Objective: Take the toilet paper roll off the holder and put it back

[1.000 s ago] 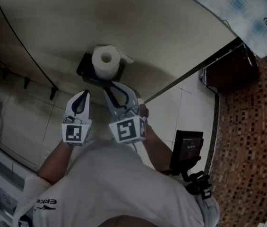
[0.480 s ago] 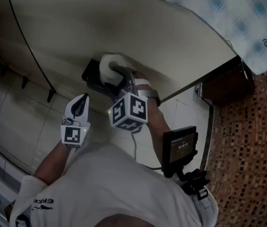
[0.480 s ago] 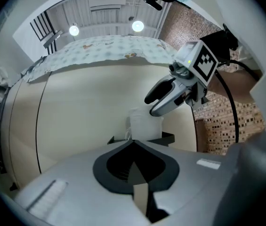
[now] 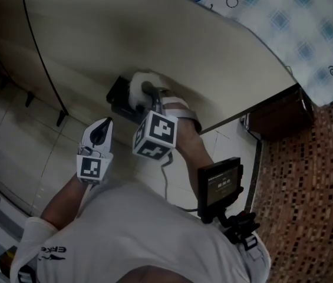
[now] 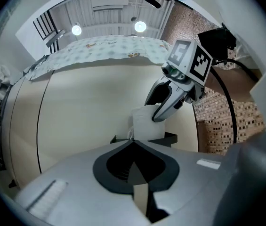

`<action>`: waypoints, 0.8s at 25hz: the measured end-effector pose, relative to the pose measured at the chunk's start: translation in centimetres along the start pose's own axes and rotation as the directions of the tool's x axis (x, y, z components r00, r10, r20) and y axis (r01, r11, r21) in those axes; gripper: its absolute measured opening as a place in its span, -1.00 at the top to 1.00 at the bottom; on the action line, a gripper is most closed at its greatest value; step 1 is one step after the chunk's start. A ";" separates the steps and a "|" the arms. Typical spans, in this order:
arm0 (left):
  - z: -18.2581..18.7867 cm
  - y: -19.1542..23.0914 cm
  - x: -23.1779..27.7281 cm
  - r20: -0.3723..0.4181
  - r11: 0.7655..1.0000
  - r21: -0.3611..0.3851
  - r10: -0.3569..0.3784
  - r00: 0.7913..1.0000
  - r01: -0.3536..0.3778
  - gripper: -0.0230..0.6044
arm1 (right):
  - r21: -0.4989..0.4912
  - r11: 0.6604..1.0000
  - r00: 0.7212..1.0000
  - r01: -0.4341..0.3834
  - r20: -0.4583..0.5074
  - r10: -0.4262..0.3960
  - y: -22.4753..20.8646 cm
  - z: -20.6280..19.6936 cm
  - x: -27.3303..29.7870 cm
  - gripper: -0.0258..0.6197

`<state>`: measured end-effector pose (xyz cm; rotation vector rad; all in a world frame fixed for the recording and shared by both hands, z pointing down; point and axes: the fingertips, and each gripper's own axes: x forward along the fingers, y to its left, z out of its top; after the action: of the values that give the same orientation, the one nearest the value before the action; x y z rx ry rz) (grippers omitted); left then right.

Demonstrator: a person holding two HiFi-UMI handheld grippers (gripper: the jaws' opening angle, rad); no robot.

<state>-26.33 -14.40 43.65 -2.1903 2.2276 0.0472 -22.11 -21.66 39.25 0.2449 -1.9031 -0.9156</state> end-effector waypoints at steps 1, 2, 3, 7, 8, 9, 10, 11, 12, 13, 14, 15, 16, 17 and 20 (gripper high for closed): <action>0.0 -0.1 0.1 0.001 1.000 -0.002 -0.002 1.000 0.002 0.92 | 0.000 1.000 1.000 0.000 -0.004 0.000 0.0 0.0 0.0 0.21; 0.0 -0.1 0.1 0.001 1.000 -0.003 -0.003 1.000 0.003 0.92 | 0.001 1.000 1.000 0.000 -0.005 0.000 0.0 0.0 0.0 0.22; 0.0 -0.2 0.1 0.002 1.000 -0.004 -0.005 1.000 0.005 0.92 | 0.003 1.000 1.000 0.002 -0.003 -0.002 0.0 0.0 -0.1 0.23; 0.3 -0.4 -0.1 0.007 1.000 0.002 -0.011 1.000 0.011 0.92 | 0.025 0.999 0.999 0.035 0.024 -0.036 0.0 0.1 -0.8 0.27; 0.3 -0.4 -0.1 0.007 1.000 0.004 -0.013 1.000 0.013 0.92 | 0.040 0.998 0.998 0.047 0.036 -0.048 -0.1 0.1 -1.0 0.27; 0.3 -0.5 -0.2 0.006 1.000 0.006 -0.015 1.000 0.015 0.92 | 0.059 0.997 0.997 0.059 0.050 -0.062 -0.2 0.0 -1.2 0.28; 0.3 -0.6 -0.1 0.006 1.000 0.006 -0.016 1.000 0.016 0.92 | 0.080 0.994 0.995 0.072 0.064 -0.078 -0.4 -0.1 -1.5 0.28; 0.3 -0.7 -0.1 0.005 1.000 0.006 -0.018 1.000 0.018 0.92 | 0.102 0.991 0.992 0.087 0.080 -0.096 -0.6 -0.2 -1.8 0.28; 0.3 -0.8 -0.1 0.004 1.000 0.006 -0.019 1.000 0.019 0.92 | 0.124 0.987 0.989 0.103 0.096 -0.116 -0.8 -0.3 -2.0 0.28; 0.2 -0.8 -0.1 0.001 1.000 0.007 -0.020 1.000 0.020 0.92 | 0.148 0.982 0.984 0.120 0.112 -0.137 -0.9 -0.4 -2.3 0.28; 0.2 -0.9 -0.1 -0.001 1.000 0.007 -0.021 1.000 0.021 0.92 | 0.173 0.976 0.979 0.136 0.127 -0.159 -1.1 -0.5 -2.6 0.28; 0.2 -1.0 -0.1 -0.004 1.000 0.009 -0.023 1.000 0.023 0.92 | 0.201 0.968 0.973 0.150 0.143 -0.180 -1.2 -0.6 -2.9 0.28; 0.3 -1.1 -0.1 -0.007 1.000 0.013 -0.026 1.000 0.026 0.92 | 0.235 0.959 0.967 0.159 0.161 -0.199 -1.3 -0.8 -3.2 0.28; 0.3 -1.2 -0.1 -0.008 0.999 0.018 -0.028 1.000 0.028 0.92 | 0.275 0.948 0.959 0.162 0.182 -0.217 -1.5 -0.9 -3.5 0.28; 0.6 -1.5 0.2 0.009 0.999 0.036 -0.032 0.999 0.032 0.92 | 0.422 0.896 0.930 0.141 0.253 -0.265 -1.9 -1.6 -4.5 0.29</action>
<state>-24.84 -14.65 43.05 -2.2020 2.1702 0.0178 -18.85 -21.37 35.26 0.5871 -2.3841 -0.7221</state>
